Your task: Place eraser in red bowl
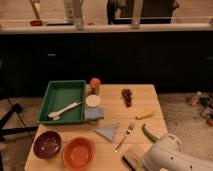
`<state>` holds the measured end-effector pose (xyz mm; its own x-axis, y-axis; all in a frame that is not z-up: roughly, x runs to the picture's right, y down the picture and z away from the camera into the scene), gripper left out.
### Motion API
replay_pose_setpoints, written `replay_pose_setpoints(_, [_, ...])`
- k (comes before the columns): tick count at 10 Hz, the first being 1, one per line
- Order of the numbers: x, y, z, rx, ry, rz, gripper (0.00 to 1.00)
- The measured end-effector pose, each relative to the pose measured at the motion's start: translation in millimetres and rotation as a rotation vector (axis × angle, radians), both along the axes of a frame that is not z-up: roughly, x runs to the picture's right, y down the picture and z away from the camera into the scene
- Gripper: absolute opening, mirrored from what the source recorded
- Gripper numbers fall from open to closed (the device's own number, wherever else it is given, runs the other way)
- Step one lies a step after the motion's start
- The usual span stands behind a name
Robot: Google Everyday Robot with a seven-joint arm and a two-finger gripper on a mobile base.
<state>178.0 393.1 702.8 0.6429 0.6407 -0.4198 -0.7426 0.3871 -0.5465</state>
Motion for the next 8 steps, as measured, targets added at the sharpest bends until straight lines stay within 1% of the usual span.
replay_pose_setpoints(2, [4.4, -11.4, -0.7, 0.016, -0.003, 0.000, 0.00])
replay_pose_setpoints(3, [4.9, -19.3, -3.0, 0.030, -0.007, -0.003, 0.00])
replay_pose_setpoints(4, [4.7, -27.4, -7.8, 0.054, -0.018, -0.012, 0.00])
replay_pose_setpoints(6, [-1.7, -43.8, -20.8, 0.101, -0.055, -0.056, 0.00])
replay_pose_setpoints(8, [-11.0, -53.2, -29.6, 0.131, -0.081, -0.090, 0.00])
